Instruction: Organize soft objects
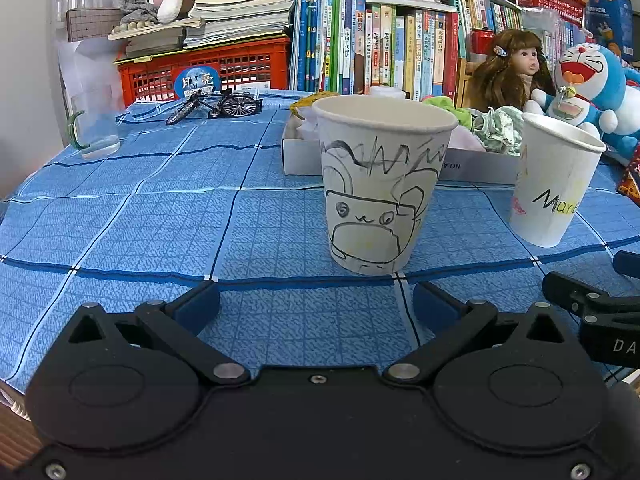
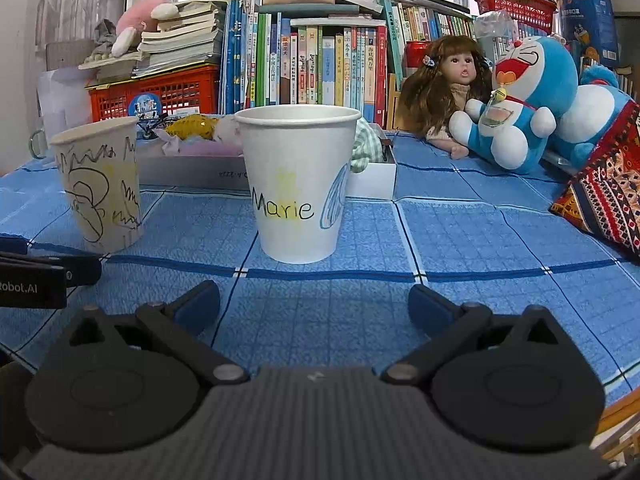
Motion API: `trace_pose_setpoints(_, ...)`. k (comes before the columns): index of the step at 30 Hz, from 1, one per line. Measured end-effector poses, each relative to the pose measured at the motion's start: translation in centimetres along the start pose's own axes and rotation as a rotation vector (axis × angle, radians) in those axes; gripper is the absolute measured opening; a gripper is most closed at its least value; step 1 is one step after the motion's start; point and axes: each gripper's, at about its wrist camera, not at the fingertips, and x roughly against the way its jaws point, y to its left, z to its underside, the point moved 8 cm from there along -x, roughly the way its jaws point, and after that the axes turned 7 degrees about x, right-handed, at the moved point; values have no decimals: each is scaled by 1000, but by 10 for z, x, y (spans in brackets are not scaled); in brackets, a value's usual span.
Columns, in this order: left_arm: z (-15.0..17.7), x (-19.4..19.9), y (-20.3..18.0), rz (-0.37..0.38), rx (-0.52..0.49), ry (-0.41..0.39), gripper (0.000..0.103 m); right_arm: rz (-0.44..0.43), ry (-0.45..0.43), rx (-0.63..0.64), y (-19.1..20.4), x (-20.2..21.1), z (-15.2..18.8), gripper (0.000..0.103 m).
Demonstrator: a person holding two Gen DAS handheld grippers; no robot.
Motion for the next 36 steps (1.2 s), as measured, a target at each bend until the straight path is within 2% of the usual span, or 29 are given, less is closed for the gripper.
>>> trace_pose_setpoints(36,0,-1,1,-6,1,0,103,-2,12,7,-1,-2,0,103)
